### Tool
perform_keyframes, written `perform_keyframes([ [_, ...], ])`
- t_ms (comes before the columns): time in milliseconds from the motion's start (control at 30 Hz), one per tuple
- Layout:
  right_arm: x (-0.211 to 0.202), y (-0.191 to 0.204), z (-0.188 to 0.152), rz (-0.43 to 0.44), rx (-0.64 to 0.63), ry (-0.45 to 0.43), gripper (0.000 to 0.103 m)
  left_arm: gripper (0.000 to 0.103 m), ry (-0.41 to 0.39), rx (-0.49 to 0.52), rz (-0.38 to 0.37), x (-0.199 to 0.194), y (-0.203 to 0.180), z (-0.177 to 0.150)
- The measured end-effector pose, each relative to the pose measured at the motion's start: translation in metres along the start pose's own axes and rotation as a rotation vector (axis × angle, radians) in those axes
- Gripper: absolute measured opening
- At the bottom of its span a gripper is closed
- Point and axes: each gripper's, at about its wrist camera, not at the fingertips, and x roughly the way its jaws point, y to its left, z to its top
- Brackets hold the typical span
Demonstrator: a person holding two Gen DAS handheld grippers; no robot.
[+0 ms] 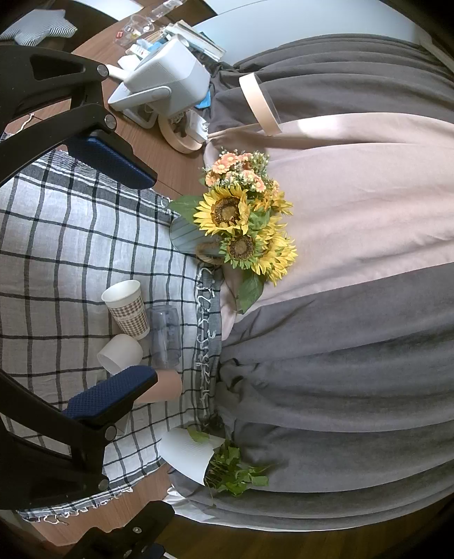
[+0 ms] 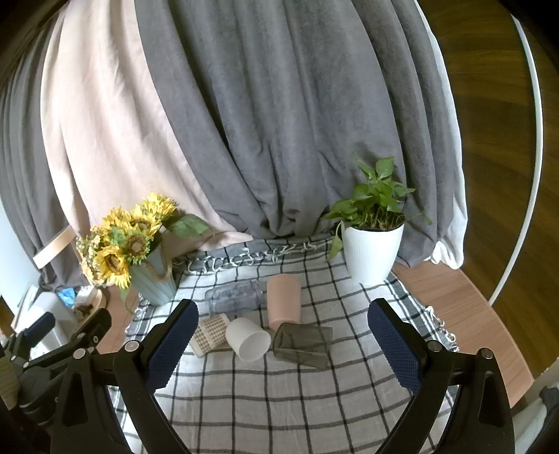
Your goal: Flip cup upside down
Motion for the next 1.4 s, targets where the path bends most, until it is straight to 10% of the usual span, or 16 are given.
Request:
perform_keyframes([
  [1400, 0.006, 0.002, -0.003, 0.01, -0.007, 0.013, 0.098, 0.103, 0.014, 0.103, -0.152, 0.011, 0.001, 0.002],
])
